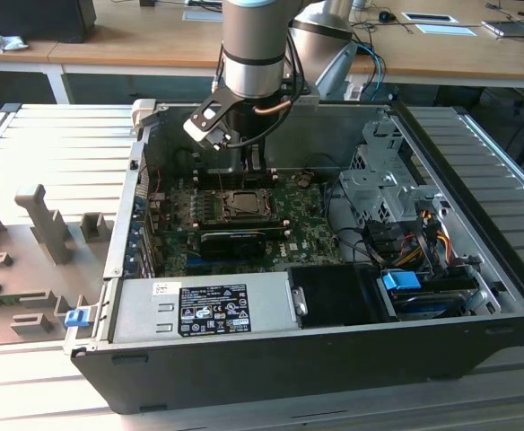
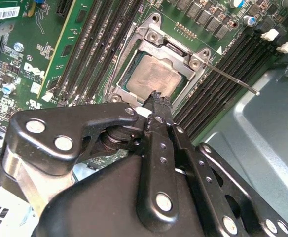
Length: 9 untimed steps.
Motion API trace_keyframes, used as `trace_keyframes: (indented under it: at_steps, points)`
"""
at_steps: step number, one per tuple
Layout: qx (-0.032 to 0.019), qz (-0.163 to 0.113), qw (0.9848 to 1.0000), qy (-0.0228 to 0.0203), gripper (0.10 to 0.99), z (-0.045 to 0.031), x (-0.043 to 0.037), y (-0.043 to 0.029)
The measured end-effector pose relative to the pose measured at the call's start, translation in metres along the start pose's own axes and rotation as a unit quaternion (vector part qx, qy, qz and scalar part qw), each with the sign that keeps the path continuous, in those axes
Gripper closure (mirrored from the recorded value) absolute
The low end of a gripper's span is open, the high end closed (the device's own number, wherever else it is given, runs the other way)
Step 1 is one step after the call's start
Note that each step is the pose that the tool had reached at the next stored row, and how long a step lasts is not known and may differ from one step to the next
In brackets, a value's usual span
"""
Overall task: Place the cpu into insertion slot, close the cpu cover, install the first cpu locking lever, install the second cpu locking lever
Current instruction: 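Install the first cpu locking lever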
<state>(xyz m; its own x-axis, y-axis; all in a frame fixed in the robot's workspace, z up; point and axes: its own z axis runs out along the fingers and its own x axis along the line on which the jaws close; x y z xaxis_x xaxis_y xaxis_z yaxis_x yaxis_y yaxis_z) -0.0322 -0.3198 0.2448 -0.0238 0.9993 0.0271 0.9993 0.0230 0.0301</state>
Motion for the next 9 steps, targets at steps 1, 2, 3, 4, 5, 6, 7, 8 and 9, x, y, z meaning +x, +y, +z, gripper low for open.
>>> trace_keyframes:
  at_steps: [1,2,3,4,5,6,7,8,9]
  points:
    - [0.0000,0.000,1.0000,0.0000,0.980,-0.0002,0.0000,0.0000]
    - [0.0000,0.000,1.0000,0.0001,0.980,-0.0002,0.0000,0.0000]
    - [0.0000,0.000,1.0000,0.0000,0.980,-0.0005,0.0000,0.0000]
    - [0.0000,0.000,1.0000,0.0000,0.980,-0.0007,0.0000,0.0000]
    - [0.0000,0.000,1.0000,0.0000,0.980,-0.0011,0.0000,0.0000]
    - [0.0000,0.000,1.0000,0.0000,0.980,-0.0016,0.0000,0.0000]
    - [0.0000,0.000,1.0000,0.0000,0.980,-0.0020,0.0001,0.0001]
    - [0.0000,0.000,1.0000,0.0000,0.980,-0.0022,0.0001,0.0001]
    - [0.0000,0.000,1.0000,0.0001,0.980,-0.0024,0.0001,0.0001]
